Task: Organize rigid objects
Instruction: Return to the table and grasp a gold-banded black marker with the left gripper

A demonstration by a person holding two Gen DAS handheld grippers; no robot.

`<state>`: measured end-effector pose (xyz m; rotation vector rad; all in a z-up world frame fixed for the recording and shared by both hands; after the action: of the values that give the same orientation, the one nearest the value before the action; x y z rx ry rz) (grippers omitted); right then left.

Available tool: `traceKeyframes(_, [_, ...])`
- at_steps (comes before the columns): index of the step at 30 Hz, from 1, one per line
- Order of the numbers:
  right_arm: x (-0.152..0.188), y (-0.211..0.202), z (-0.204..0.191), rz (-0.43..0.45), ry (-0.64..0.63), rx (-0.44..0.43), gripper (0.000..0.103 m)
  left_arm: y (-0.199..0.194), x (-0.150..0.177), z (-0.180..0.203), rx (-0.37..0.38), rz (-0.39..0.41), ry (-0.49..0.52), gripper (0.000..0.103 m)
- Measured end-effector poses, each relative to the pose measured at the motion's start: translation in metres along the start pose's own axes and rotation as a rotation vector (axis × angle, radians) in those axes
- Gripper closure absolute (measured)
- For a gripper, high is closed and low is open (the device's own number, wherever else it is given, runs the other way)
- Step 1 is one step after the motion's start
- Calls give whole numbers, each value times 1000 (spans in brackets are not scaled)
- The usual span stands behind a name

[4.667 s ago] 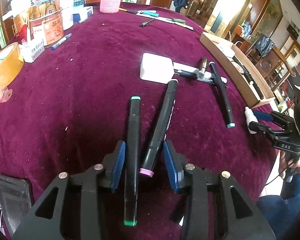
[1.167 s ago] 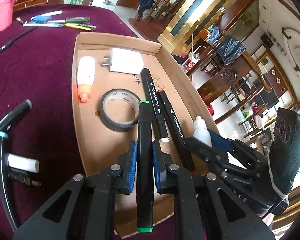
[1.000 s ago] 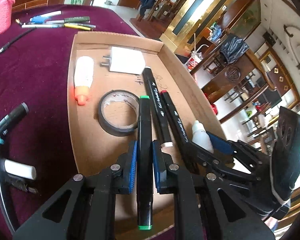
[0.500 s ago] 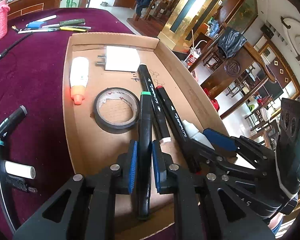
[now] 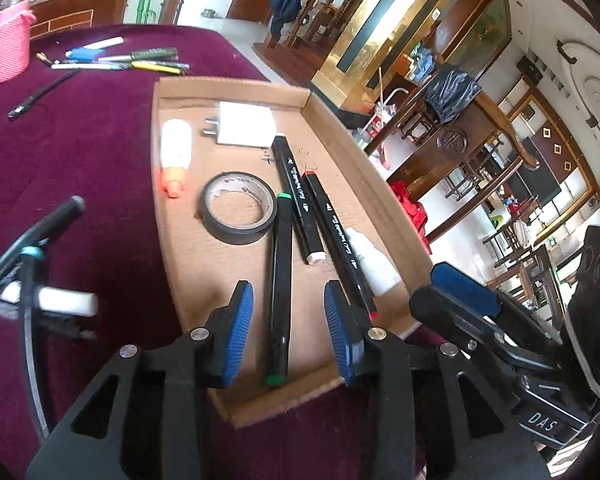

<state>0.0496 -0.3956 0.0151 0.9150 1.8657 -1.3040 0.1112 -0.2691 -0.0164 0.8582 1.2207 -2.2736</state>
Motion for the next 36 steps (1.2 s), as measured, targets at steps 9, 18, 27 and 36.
traceKeyframes(9, [13,-2,-45,-13,-7,-108,53,-83,7,-16,-20,102,99,69])
traceKeyframes(18, [40,8,-96,-82,-78,-191,53,-166,31,-75,-89,149,146,68])
traceKeyframes(27, [55,19,-124,-126,-111,-227,53,-229,91,-147,-207,74,231,55])
traceKeyframes(36, [67,29,-146,-165,-141,-249,53,-205,121,-155,-272,-33,376,55])
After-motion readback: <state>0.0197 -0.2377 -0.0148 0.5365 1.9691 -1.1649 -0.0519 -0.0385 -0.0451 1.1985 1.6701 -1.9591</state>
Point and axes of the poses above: each gripper's, at about its wrist camera, not at the fingertips, and y roughly the way its jaws point, z to its right, x to its underside, the point moved 5 cm from there along y, roughly the way its jaws point, and after that the axes turned 13 degrees about z, right-handed, at the moved point
